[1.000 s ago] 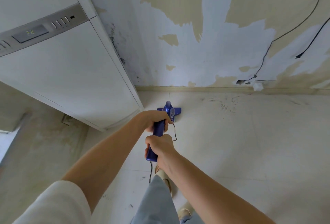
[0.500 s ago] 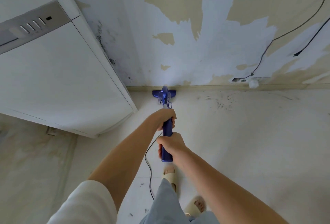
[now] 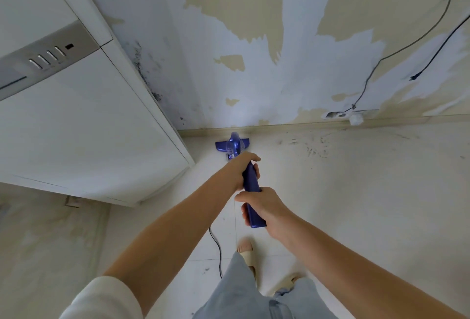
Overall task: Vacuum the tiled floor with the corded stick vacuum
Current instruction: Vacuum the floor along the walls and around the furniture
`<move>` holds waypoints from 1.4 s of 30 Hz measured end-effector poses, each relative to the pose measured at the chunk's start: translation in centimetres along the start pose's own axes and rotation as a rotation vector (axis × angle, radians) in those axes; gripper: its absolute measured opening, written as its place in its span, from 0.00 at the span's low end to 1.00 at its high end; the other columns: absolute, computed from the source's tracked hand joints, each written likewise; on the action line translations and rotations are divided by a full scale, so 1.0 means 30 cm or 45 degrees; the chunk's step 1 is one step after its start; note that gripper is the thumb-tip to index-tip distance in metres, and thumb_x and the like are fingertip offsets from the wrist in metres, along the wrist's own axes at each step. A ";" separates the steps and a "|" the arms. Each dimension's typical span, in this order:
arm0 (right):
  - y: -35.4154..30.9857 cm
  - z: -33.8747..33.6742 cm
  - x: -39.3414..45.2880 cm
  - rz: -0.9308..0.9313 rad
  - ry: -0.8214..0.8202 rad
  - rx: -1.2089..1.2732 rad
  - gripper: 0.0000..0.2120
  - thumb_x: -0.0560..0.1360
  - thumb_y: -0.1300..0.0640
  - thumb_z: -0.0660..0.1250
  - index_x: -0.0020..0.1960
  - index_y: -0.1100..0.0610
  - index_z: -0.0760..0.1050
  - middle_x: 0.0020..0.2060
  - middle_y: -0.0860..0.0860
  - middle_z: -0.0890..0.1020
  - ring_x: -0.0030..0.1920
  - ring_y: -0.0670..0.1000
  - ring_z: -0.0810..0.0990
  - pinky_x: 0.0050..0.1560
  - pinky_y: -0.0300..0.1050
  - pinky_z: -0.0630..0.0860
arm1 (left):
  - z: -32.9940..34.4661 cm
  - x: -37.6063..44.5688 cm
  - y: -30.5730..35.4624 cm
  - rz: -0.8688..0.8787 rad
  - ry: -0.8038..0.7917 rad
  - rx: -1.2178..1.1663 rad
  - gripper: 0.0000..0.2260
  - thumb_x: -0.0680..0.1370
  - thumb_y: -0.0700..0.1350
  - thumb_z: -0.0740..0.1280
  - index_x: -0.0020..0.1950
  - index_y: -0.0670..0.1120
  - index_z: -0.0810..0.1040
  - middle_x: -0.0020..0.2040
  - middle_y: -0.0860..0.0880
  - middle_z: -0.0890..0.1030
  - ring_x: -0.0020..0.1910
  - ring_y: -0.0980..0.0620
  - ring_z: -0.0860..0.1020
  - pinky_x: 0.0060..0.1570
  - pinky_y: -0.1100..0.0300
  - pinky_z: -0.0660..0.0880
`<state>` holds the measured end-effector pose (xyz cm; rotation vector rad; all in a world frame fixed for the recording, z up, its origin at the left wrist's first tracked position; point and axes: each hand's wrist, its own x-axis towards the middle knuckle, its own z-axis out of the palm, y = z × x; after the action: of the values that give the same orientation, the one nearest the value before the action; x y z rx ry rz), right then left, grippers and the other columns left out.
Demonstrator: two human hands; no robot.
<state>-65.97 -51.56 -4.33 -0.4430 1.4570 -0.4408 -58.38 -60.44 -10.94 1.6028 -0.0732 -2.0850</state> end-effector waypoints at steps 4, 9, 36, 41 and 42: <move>-0.030 -0.027 -0.036 0.073 -0.121 0.023 0.07 0.73 0.66 0.65 0.48 0.59 0.69 0.33 0.55 0.72 0.26 0.50 0.70 0.23 0.36 0.71 | 0.018 -0.018 0.007 -0.007 -0.033 -0.075 0.10 0.72 0.34 0.67 0.50 0.42 0.69 0.28 0.49 0.71 0.23 0.56 0.72 0.23 0.66 0.72; -0.037 0.003 0.013 0.036 -0.048 -0.018 0.08 0.71 0.70 0.61 0.46 0.60 0.67 0.31 0.55 0.70 0.25 0.49 0.69 0.22 0.36 0.69 | 0.019 -0.004 0.037 0.029 0.015 0.009 0.08 0.74 0.35 0.66 0.49 0.42 0.69 0.28 0.49 0.71 0.21 0.56 0.71 0.22 0.67 0.71; 0.176 0.029 0.034 -0.080 0.222 -0.467 0.06 0.70 0.69 0.59 0.43 0.59 0.67 0.32 0.53 0.74 0.20 0.47 0.71 0.20 0.35 0.67 | 0.003 0.031 -0.147 0.333 0.550 0.922 0.10 0.73 0.37 0.59 0.53 0.37 0.74 0.29 0.46 0.76 0.24 0.51 0.74 0.25 0.64 0.71; 0.186 0.044 0.042 -0.095 0.246 -0.410 0.07 0.70 0.68 0.60 0.47 0.61 0.69 0.36 0.56 0.76 0.23 0.50 0.72 0.22 0.38 0.70 | 0.009 -0.008 -0.133 0.354 0.567 0.988 0.09 0.72 0.37 0.59 0.50 0.37 0.73 0.28 0.46 0.76 0.27 0.49 0.75 0.30 0.62 0.72; 0.192 0.034 0.038 -0.098 0.258 -0.427 0.07 0.71 0.68 0.60 0.47 0.60 0.68 0.35 0.55 0.76 0.23 0.50 0.73 0.22 0.38 0.70 | 0.016 -0.009 -0.146 0.346 0.557 0.998 0.11 0.71 0.37 0.59 0.51 0.37 0.73 0.30 0.44 0.78 0.30 0.47 0.76 0.32 0.61 0.73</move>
<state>-64.80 -47.31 -8.33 -0.7407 1.7232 -0.3077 -60.33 -56.63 -12.02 2.2922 -0.9929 -1.5190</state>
